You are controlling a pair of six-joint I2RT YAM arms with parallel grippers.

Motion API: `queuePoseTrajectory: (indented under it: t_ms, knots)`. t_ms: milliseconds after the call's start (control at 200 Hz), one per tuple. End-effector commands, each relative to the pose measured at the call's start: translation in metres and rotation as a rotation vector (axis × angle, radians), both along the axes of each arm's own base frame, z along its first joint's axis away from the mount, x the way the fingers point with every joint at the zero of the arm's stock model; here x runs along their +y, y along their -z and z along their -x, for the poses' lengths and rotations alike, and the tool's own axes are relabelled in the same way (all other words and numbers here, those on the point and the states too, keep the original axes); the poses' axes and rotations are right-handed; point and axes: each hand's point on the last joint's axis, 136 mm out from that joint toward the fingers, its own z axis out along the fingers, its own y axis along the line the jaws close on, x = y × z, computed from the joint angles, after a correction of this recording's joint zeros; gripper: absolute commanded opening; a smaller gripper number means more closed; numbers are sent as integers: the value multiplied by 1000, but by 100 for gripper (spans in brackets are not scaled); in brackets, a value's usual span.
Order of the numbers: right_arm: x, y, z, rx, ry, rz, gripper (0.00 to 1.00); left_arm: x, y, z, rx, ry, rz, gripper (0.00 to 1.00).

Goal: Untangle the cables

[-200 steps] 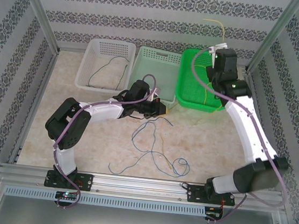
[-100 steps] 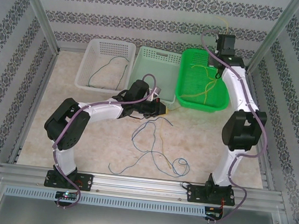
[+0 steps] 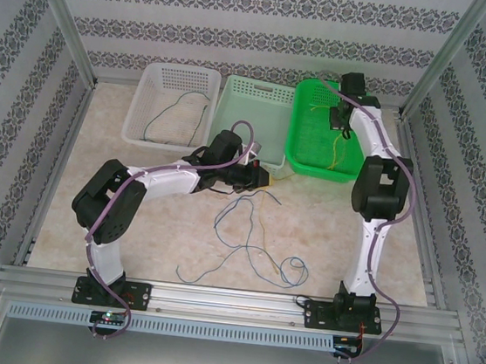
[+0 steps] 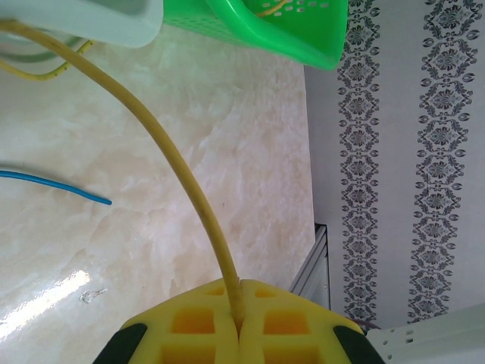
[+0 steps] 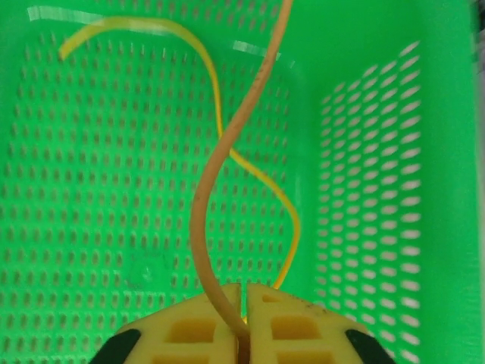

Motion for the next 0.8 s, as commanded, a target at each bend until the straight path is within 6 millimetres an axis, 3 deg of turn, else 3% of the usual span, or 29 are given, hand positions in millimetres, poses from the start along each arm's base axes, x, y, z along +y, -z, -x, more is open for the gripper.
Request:
queuePoseTrajectory:
  t_ms: [0, 80, 140, 175, 315, 510, 654, 794]
  knots:
    - [0, -4, 10, 48, -24, -18, 32, -2, -18, -4, -64, 3, 12, 0]
    - [-1, -12, 13, 46, -32, -6, 42, -3, -19, -4, -66, 4, 13, 0]
    - [-2, -22, 16, 32, -27, -7, 66, -2, -21, -4, -71, 8, 13, 0]
    - [-3, -31, 17, 19, -22, -7, 73, -2, -21, -2, -73, 12, 7, 0]
    - [1, -71, 25, -56, -12, -41, 75, 4, -29, -3, -119, 10, -40, 0]
    - [20, -125, 48, -183, -25, -173, 76, 10, -59, 0, -218, 17, -69, 0]
    - [31, -135, 75, -209, -28, -258, 76, 12, -86, 8, -272, 34, -61, 0]
    - [62, -136, 109, -233, -113, -409, 73, 11, -115, 11, -325, 44, -33, 0]
